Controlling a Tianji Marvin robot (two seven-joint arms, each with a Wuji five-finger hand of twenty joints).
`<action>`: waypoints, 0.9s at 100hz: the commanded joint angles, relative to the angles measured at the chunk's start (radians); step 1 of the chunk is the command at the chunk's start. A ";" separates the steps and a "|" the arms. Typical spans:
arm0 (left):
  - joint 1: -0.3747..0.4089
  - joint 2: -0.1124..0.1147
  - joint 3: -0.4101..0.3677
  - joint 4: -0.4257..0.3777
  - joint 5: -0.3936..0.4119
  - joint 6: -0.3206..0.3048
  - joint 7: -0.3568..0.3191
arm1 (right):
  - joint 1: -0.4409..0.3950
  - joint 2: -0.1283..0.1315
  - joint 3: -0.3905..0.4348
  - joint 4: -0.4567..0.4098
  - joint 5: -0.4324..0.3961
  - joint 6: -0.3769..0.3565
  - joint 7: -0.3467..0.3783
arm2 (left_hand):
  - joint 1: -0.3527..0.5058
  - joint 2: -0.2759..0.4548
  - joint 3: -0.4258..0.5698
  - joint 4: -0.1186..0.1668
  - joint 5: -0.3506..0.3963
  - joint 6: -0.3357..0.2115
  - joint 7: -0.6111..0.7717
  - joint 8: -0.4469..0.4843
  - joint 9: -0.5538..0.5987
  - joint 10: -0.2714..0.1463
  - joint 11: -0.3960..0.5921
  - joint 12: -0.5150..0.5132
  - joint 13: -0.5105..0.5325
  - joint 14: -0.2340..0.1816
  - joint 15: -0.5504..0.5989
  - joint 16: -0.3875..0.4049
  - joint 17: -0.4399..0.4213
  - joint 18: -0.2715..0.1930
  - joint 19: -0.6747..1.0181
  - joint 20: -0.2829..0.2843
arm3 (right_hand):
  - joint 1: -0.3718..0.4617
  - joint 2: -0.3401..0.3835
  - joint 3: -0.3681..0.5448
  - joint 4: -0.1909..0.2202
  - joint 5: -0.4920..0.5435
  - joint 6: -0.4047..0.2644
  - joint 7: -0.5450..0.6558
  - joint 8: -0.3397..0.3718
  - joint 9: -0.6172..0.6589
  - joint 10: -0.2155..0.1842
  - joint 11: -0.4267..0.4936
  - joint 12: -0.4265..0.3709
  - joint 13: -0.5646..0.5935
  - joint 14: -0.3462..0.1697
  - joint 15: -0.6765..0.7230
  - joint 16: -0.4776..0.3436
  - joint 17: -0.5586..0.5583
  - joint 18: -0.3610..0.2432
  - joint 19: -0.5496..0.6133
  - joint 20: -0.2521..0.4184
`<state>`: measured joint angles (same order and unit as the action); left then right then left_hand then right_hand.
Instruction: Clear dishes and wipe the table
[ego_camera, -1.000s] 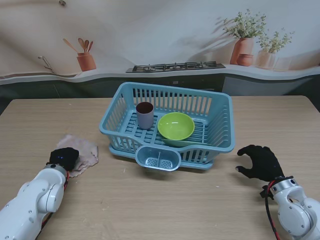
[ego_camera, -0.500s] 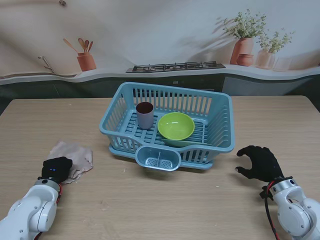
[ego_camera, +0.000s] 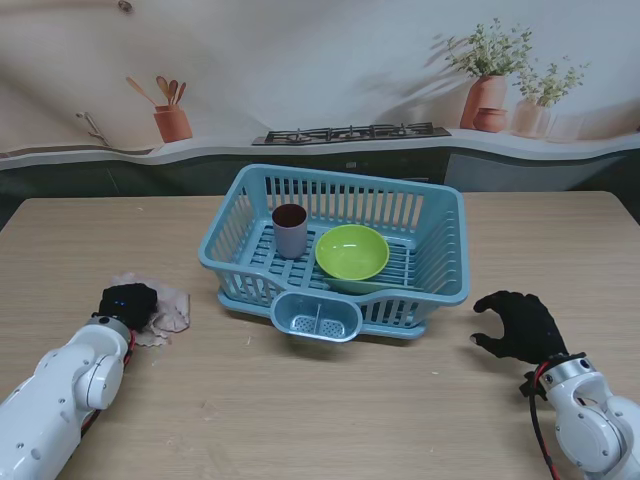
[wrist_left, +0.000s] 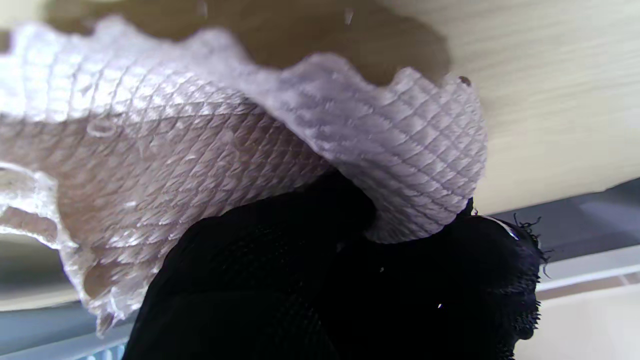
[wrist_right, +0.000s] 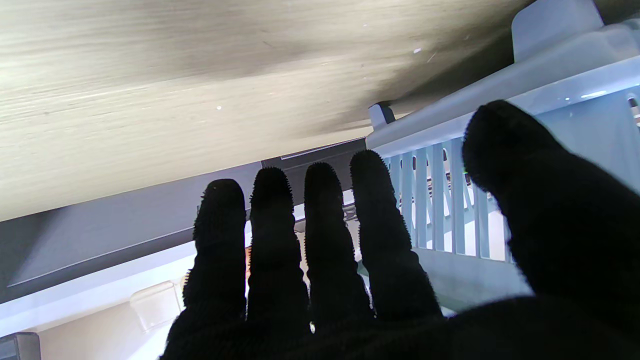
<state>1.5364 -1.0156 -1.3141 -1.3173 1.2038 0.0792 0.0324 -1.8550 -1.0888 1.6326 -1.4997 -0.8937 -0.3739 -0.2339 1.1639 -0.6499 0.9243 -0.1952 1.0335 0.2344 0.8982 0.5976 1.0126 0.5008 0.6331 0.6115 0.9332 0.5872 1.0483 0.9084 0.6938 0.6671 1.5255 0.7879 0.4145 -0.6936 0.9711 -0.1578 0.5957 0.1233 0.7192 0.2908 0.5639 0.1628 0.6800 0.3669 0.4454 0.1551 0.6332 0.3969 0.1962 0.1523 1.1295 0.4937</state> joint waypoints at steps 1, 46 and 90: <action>-0.032 -0.001 0.012 0.010 -0.008 -0.007 -0.023 | -0.003 0.001 0.002 -0.003 -0.006 -0.006 0.009 | 0.022 0.036 -0.008 0.013 -0.040 -0.043 -0.072 -0.044 -0.021 -0.003 -0.007 0.015 -0.042 0.057 -0.010 -0.008 -0.042 0.007 -0.019 0.008 | 0.012 0.018 0.008 0.011 0.001 -0.002 -0.007 0.005 -0.001 0.000 0.002 -0.012 0.000 0.008 0.007 0.004 -0.015 0.007 -0.001 0.008; -0.063 -0.006 0.008 0.030 -0.035 -0.097 0.064 | -0.004 0.000 0.006 0.003 -0.008 -0.002 0.002 | -0.130 -0.030 -0.004 0.006 -0.172 0.027 -0.294 -0.199 -0.243 -0.039 -0.037 -0.106 -0.288 0.055 -0.218 -0.162 -0.374 0.031 -0.284 0.061 | 0.010 0.017 0.004 0.011 0.002 -0.002 -0.007 0.005 -0.001 0.001 0.002 -0.012 0.000 0.008 0.007 0.004 -0.016 0.009 -0.002 0.008; 0.083 -0.010 -0.126 -0.118 0.017 -0.187 0.101 | 0.003 0.001 0.009 0.008 -0.008 -0.019 0.005 | -0.426 -0.013 0.073 0.071 -0.214 0.093 -0.702 -0.246 -0.496 -0.053 -0.098 -0.217 -0.517 0.038 -0.384 -0.243 -0.574 0.029 -0.434 -0.113 | -0.003 0.003 -0.013 0.010 -0.004 -0.002 -0.014 0.002 -0.003 0.000 -0.007 -0.016 -0.002 0.006 -0.001 0.000 -0.019 0.013 -0.007 0.007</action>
<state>1.6057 -1.0251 -1.4351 -1.4198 1.2314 -0.0994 0.1283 -1.8515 -1.0887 1.6392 -1.4918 -0.8971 -0.3827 -0.2400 0.7646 -0.6677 0.9642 -0.1463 0.8529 0.3084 0.2540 0.3628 0.5671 0.4435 0.5543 0.4264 0.4532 0.6031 0.6782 0.6790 0.1471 0.6538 1.1206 0.7007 0.4145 -0.6936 0.9704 -0.1578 0.5957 0.1233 0.7138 0.2908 0.5639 0.1628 0.6800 0.3669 0.4454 0.1551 0.6332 0.3969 0.1940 0.1523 1.1295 0.4938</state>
